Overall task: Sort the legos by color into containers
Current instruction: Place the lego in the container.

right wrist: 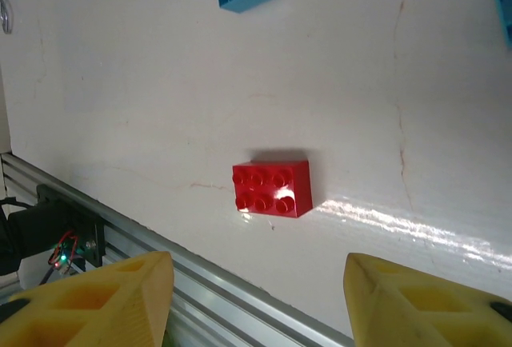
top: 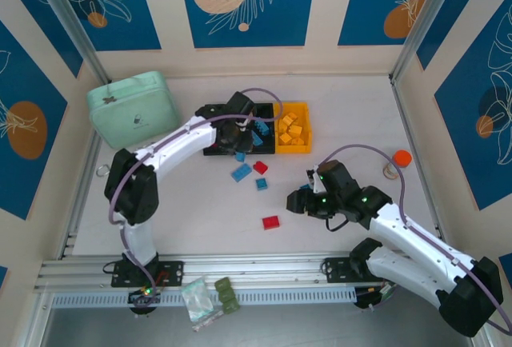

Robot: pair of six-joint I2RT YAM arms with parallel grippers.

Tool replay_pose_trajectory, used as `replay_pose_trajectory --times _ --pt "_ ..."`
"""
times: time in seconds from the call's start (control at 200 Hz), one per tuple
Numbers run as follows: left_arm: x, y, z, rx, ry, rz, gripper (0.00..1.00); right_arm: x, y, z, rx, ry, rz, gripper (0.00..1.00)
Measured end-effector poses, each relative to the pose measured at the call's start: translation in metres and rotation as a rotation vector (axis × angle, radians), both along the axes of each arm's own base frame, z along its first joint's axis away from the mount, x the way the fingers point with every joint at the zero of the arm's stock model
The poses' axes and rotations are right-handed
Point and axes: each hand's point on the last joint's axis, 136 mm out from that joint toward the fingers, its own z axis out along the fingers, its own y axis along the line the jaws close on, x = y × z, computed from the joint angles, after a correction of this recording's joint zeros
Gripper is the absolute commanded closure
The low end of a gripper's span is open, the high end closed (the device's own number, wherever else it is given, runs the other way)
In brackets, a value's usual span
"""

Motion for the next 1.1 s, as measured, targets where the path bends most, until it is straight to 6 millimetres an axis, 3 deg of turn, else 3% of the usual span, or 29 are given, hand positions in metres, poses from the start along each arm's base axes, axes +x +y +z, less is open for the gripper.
replay_pose_trajectory --times 0.315,0.615,0.805,0.985,1.101 --pt "0.057 -0.023 0.001 -0.031 -0.029 0.014 0.75 0.021 0.0 0.007 -0.016 -0.045 -0.048 0.41" --pt "0.085 -0.032 -0.01 -0.047 -0.026 0.047 0.74 0.025 -0.001 0.009 -0.012 -0.056 -0.064 0.41" --pt "0.097 -0.048 -0.029 -0.085 0.006 0.065 0.73 0.025 -0.003 0.012 -0.007 -0.07 -0.075 0.41" --pt "0.104 -0.057 -0.051 -0.106 0.048 0.092 0.58 0.024 -0.005 0.016 0.004 -0.087 -0.09 0.41" --pt "0.102 -0.058 -0.055 -0.112 0.063 0.1 0.49 0.022 -0.008 0.013 0.0 -0.081 -0.099 0.41"
